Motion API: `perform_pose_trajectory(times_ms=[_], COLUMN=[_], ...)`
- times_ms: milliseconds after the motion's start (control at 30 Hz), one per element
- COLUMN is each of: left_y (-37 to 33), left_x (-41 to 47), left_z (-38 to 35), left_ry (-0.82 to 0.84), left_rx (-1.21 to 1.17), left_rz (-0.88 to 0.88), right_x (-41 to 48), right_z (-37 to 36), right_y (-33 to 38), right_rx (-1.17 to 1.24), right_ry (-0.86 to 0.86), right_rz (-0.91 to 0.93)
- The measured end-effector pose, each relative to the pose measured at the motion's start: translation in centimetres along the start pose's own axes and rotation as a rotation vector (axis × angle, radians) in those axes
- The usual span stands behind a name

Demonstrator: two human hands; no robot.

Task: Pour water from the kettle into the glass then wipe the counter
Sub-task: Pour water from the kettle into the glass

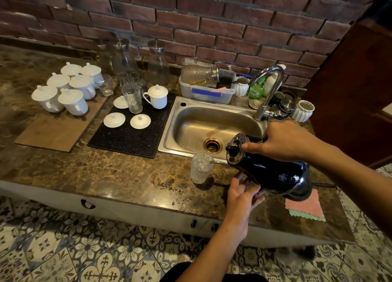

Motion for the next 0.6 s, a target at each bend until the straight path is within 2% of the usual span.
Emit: perform_pose_trajectory(times_ms=[600], left_y=[0.21], left_x=[-0.44], left_z=[-0.30], left_ry=[0.000], left_rx=[-0.021], left_rz=[0.004], right_x=[-0.73], right_z=[0.22], right_y=[0.05], right_rx=[-0.005], right_ry=[0.009], right_rz=[-0.005])
Point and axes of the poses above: each hand's wrist, its own x-axis towards the middle knuckle, its own z-axis out of the back of the hand, y = z × x, the point moved 7 cm from there along x, towards the middle knuckle, and after that the axes turned 3 degrees about -z, right-handed, at the moved point
